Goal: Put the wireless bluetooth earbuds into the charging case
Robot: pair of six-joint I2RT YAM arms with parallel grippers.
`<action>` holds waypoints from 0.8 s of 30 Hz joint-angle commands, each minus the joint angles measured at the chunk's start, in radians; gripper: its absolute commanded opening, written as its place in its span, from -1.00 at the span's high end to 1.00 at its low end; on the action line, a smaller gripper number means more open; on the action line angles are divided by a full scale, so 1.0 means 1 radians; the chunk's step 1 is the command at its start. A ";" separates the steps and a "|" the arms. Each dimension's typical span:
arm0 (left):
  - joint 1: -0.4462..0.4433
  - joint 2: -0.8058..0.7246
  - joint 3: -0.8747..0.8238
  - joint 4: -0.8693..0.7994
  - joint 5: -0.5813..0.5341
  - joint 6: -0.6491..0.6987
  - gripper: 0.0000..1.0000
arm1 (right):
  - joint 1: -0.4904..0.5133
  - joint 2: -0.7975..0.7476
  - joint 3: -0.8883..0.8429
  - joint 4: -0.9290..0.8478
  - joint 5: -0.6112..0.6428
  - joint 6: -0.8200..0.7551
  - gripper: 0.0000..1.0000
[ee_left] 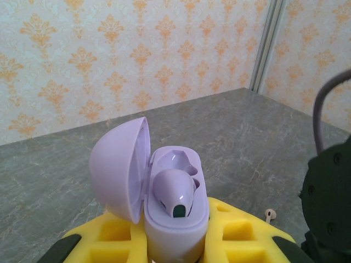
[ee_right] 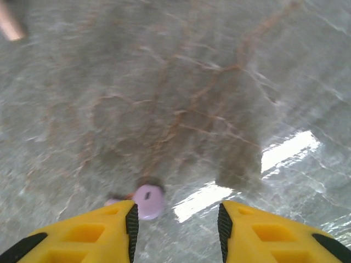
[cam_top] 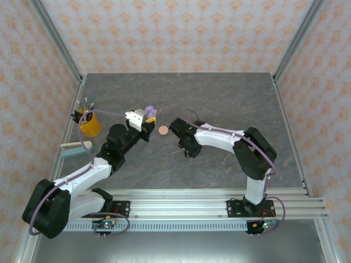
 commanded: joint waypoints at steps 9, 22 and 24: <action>0.011 0.000 0.043 0.014 0.012 -0.020 1.00 | 0.002 0.028 0.051 0.015 -0.003 0.187 0.11; 0.011 0.002 0.046 0.013 0.008 -0.016 1.00 | 0.005 0.095 0.083 0.024 -0.045 0.239 0.14; 0.011 0.002 0.046 0.014 0.006 -0.016 1.00 | 0.005 0.104 0.084 0.023 -0.048 0.242 0.15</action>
